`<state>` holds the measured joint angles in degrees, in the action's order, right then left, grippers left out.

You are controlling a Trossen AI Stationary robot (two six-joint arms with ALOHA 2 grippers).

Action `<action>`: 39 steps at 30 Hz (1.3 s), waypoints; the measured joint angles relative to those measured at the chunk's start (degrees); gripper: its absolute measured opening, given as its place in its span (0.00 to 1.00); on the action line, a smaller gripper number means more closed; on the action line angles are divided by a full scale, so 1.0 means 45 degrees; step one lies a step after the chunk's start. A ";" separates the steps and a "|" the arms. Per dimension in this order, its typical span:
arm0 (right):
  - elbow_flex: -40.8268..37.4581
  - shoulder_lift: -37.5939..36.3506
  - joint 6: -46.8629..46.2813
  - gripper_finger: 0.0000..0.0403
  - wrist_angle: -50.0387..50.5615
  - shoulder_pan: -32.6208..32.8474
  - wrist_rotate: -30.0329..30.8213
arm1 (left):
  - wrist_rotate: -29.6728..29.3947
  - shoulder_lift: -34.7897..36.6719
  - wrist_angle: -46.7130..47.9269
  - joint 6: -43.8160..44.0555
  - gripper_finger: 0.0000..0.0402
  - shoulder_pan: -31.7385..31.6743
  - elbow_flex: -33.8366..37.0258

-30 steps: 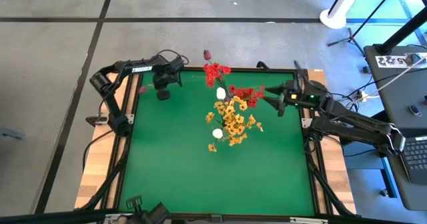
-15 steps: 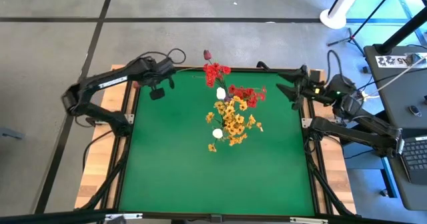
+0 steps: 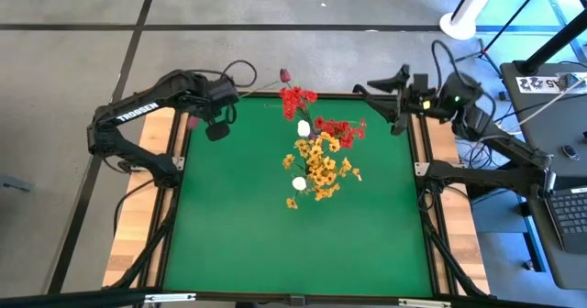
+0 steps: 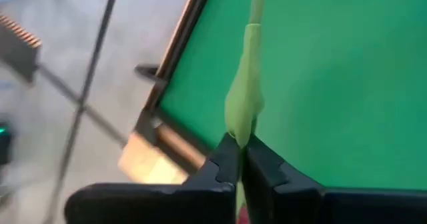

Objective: Sort flowers into vase by color
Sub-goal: Put the red tulip into the violet vase

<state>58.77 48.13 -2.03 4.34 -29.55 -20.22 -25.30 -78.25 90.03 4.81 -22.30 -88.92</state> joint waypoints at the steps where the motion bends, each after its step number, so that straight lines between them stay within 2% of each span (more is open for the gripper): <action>1: 0.0527 0.0276 0.0200 0.63 0.0211 0.0051 -0.0065 | 0.0333 -0.0034 -0.0021 0.0182 0.00 0.0133 -0.0412; 6: 0.2791 0.1793 0.2673 0.63 0.1082 0.1485 -0.0192 | 0.1708 -0.0035 -0.0070 0.0922 0.00 0.0572 -0.1975; 9: 0.3860 0.2746 0.4579 0.63 0.1216 0.2934 0.0244 | 0.3453 -0.0035 -0.0072 0.1770 0.00 0.0543 -0.2501; 12: 0.4669 0.3787 0.6481 0.63 0.1492 0.4344 0.1857 | 0.5275 -0.0031 -0.0028 0.2395 0.00 0.0481 -0.2584; 17: 0.5238 0.5531 0.9198 0.63 0.1377 0.6157 0.4971 | 0.7416 -0.0213 0.0006 0.3765 0.00 0.0515 -0.2539; 22: 0.5355 0.7133 1.1563 0.63 0.0339 0.7463 0.7672 | 0.8434 -0.0537 0.0003 0.4632 0.00 0.0876 -0.2526; 25: 0.5360 0.7959 1.3216 0.63 -0.0669 0.8150 0.8749 | 0.9349 -0.0788 -0.0009 0.4933 0.00 0.1261 -0.2526; 29: 0.5370 0.9025 1.5271 0.63 -0.1632 0.8780 1.0284 | 0.9765 -0.1043 -0.0224 0.5323 0.00 0.2158 -0.2516; 34: 0.5370 1.0036 1.6484 0.63 -0.2839 0.9003 1.0971 | 1.0220 -0.1230 -0.0831 0.5916 0.00 0.2975 -0.2516; 39: 0.5370 1.0557 1.6554 0.63 -0.3012 0.9071 1.1328 | 1.0558 -0.1240 -0.1294 0.6437 0.00 0.3489 -0.2516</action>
<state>82.94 95.64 72.46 -9.22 11.27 30.76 22.21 -83.83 84.21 33.78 -6.60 -100.25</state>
